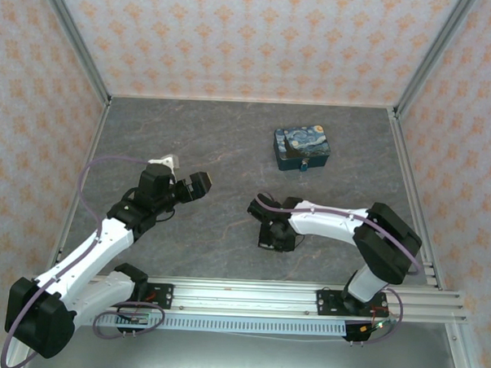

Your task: Unlock the padlock with the key

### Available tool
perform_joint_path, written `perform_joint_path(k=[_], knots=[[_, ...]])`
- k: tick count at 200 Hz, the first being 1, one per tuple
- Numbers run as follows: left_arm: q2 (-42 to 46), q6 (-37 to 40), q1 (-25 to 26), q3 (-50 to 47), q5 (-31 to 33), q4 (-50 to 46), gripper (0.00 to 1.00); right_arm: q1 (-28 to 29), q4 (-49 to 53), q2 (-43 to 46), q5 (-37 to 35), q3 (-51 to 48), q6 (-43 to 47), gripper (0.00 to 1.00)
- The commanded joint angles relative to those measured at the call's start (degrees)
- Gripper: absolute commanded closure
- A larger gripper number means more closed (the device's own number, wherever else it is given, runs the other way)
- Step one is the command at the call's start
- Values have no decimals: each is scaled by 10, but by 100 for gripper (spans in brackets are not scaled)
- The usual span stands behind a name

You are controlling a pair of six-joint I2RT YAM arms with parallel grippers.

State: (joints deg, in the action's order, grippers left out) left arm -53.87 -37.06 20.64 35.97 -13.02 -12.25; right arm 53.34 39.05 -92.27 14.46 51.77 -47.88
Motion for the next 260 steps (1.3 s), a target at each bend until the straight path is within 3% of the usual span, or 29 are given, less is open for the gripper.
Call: perform_joint_path(k=[1,85,142,175,231,260], knots=[[10,10,6,21,17,-17,0,4,21,17,-25,-7,-2,99],[-5,-74,5,47,-35,-21,0,-2,0,93,-75,-14,52,100],[-68,-224,6,96,-154,0,3,-7,7,157,-114,45,175,100],[-111,-230,7,147,-231,12,13,-6,-6,192,-112,88,304,100],[-132,-172,12,204,-288,-18,21,3,-36,264,-129,118,607,100],[-131,-140,13,218,-305,-42,24,4,-40,292,-98,128,775,100]])
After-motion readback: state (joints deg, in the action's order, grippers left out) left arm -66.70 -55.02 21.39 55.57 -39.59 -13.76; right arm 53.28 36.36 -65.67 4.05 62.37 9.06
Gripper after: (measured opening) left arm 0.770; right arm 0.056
